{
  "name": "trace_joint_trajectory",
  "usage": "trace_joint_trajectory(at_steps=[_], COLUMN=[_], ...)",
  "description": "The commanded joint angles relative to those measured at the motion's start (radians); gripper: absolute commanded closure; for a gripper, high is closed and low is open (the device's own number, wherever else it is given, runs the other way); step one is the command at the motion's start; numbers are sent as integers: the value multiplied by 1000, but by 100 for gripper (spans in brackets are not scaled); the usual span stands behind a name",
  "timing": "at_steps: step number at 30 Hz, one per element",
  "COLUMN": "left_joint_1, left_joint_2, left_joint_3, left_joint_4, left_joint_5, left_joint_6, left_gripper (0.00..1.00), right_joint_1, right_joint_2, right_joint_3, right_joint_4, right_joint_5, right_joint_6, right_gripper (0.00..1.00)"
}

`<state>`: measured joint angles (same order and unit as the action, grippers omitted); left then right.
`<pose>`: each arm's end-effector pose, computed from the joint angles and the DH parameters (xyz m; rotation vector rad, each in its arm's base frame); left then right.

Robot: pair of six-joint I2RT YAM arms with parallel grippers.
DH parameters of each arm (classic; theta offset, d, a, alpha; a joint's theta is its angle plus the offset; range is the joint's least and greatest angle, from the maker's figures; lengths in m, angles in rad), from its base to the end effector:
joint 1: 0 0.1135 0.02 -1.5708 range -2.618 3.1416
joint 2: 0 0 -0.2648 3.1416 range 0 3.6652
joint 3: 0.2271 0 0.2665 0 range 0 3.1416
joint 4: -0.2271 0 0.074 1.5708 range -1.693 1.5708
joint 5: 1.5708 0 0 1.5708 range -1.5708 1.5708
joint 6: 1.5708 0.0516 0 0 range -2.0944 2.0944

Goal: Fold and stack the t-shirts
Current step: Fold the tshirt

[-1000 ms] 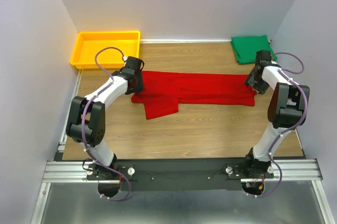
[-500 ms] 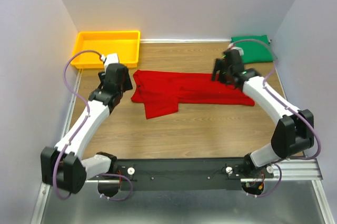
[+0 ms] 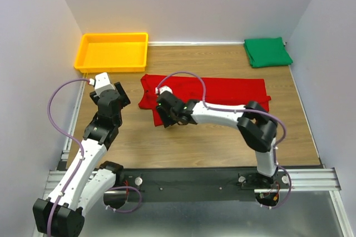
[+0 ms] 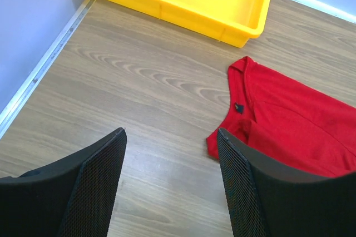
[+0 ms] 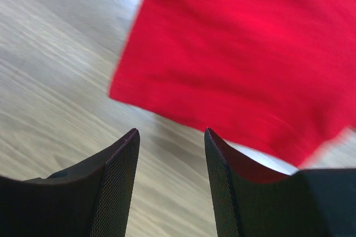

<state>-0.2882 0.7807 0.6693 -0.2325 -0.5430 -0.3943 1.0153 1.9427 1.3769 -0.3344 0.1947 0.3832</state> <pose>0.2069 -0.0335 0.2908 -0.4550 1.8075 0.0488 0.2432 0.3729 0.1740 -0.6914 2.3861 0.3713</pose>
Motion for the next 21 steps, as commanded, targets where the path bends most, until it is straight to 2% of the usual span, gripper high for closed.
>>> trace_joint_trajectory(at_steps=[1, 11, 15, 18, 19, 21], left_joint_1=[4, 6, 9, 7, 9, 9], left_joint_2=[-21, -9, -9, -11, -9, -9], left_joint_3=[-13, -13, -13, -16, -14, -16], left_joint_4=[79, 87, 90, 94, 93, 96], left_joint_5=[-63, -43, -41, -38, -37, -37], left_joint_6=[0, 3, 8, 11, 12, 12], left_gripper=[27, 28, 28, 28, 28, 28], right_joint_1=[43, 62, 60, 60, 60, 62], right_joint_2=[105, 239, 251, 237, 230, 205], right_joint_3=[106, 202, 180, 174, 175, 185], right_joint_4=[26, 26, 25, 24, 24, 26], right_joint_5=[17, 11, 37, 67, 95, 136], right_joint_6=[-35, -53, -66, -78, -84, -102], right_gripper=[43, 46, 59, 76, 98, 99])
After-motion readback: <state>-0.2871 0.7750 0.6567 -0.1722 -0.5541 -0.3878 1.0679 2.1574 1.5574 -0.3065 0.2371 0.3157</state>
